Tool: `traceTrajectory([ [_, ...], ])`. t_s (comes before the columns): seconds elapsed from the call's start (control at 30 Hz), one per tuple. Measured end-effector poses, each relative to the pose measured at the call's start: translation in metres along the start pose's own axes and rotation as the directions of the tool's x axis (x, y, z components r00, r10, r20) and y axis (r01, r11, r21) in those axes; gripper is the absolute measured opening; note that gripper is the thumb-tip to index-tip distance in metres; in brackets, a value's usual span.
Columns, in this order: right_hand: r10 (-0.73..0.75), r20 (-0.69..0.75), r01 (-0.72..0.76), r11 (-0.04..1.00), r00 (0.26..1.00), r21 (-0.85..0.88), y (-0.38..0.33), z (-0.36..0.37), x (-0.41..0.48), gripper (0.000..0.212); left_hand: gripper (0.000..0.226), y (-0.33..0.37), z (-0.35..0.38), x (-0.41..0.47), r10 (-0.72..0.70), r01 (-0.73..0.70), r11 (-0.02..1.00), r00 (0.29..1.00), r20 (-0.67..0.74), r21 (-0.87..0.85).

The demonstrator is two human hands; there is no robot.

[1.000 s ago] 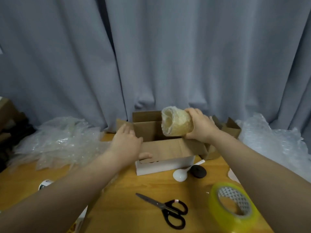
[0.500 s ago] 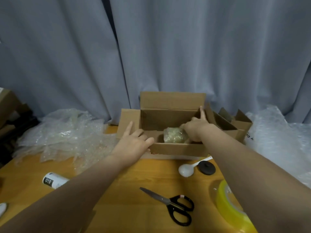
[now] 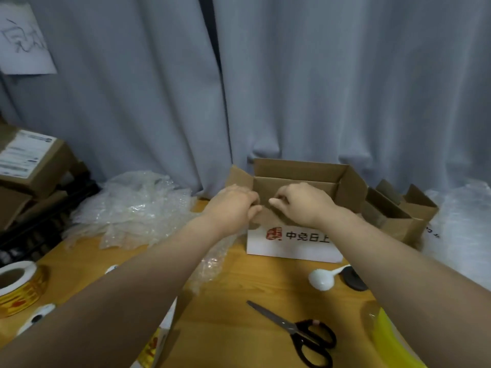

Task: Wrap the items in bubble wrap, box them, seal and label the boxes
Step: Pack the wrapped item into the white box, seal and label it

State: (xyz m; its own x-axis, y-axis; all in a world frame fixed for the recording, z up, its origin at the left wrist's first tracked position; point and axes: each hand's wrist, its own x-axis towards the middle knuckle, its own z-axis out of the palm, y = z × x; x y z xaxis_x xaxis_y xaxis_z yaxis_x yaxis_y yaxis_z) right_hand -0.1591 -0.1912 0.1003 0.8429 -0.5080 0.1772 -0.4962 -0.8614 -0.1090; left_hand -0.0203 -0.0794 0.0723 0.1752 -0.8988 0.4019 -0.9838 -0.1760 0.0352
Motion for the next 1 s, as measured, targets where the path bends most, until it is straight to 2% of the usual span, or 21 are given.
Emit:
traceTrajectory([
  [0.07, -0.007, -0.032, 0.006, 0.999, 0.999, -0.035, -0.016, 0.005, 0.004, 0.032, 0.024, -0.016, -0.012, -0.010, 0.025, -0.026, 0.999, 0.999, -0.037, -0.027],
  [0.17, -0.076, -0.228, 0.078, 0.997, 0.971, -0.001, -0.046, 0.011, 0.012, 0.024, 0.024, -0.058, -0.026, -0.035, -0.023, 0.014, 0.997, 0.990, -0.138, -0.071],
  [0.27, -0.249, -0.411, 0.271, 0.963, 0.877, -0.006, -0.092, 0.016, 0.021, 0.021, 0.033, -0.113, -0.038, -0.064, -0.174, 0.169, 0.984, 0.978, -0.117, -0.053],
  [0.33, -0.376, -0.440, 0.402, 0.915, 0.815, -0.036, -0.124, 0.025, 0.030, 0.021, 0.044, -0.147, -0.040, -0.081, -0.300, 0.300, 0.954, 0.952, -0.054, -0.008],
  [0.37, -0.408, -0.385, 0.427, 0.903, 0.828, -0.039, -0.139, 0.034, 0.035, 0.023, 0.050, -0.162, -0.038, -0.089, -0.369, 0.369, 0.929, 0.929, -0.028, 0.009],
  [0.4, -0.395, -0.294, 0.411, 0.912, 0.871, -0.006, -0.152, 0.046, 0.041, 0.027, 0.056, -0.174, -0.033, -0.095, -0.436, 0.436, 0.900, 0.900, -0.003, 0.018],
  [0.47, -0.249, -0.001, 0.248, 0.965, 0.968, 0.087, -0.168, 0.074, 0.053, 0.042, 0.068, -0.193, -0.019, -0.106, -0.541, 0.542, 0.840, 0.839, 0.054, 0.000],
  [0.53, -0.096, 0.263, 0.055, 0.986, 0.960, 0.159, -0.170, 0.104, 0.062, 0.065, 0.079, -0.204, 0.000, -0.110, -0.618, 0.625, 0.777, 0.780, 0.096, -0.073],
  [0.63, -0.017, 0.449, -0.018, 0.997, 0.893, 0.073, -0.160, 0.140, 0.064, 0.082, 0.089, -0.207, 0.020, -0.102, -0.741, 0.737, 0.635, 0.665, 0.086, -0.232],
  [0.7, 0.004, 0.467, -0.010, 1.000, 0.884, 0.010, -0.154, 0.151, 0.067, 0.086, 0.086, -0.210, 0.029, -0.094, -0.784, 0.792, 0.590, 0.608, 0.123, -0.155],
  [0.77, 0.004, 0.464, -0.026, 0.999, 0.886, 0.042, -0.149, 0.154, 0.074, 0.088, 0.057, -0.215, 0.037, -0.090, -0.768, 0.779, 0.627, 0.616, 0.176, 0.009],
  [0.83, -0.007, 0.469, -0.074, 0.985, 0.883, 0.155, -0.142, 0.152, 0.078, 0.086, 0.021, -0.220, 0.038, -0.088, -0.757, 0.767, 0.642, 0.637, 0.145, -0.019],
  [0.9, -0.020, 0.455, -0.141, 0.938, 0.890, 0.317, -0.135, 0.148, 0.079, 0.079, 0.011, -0.221, 0.026, -0.087, -0.774, 0.752, 0.619, 0.633, -0.017, -0.228],
  [1.0, -0.023, 0.310, -0.118, 0.896, 0.950, 0.427, -0.131, 0.135, 0.076, 0.064, 0.019, -0.216, -0.013, -0.083, -0.752, 0.613, 0.659, 0.565, -0.340, -0.437],
])
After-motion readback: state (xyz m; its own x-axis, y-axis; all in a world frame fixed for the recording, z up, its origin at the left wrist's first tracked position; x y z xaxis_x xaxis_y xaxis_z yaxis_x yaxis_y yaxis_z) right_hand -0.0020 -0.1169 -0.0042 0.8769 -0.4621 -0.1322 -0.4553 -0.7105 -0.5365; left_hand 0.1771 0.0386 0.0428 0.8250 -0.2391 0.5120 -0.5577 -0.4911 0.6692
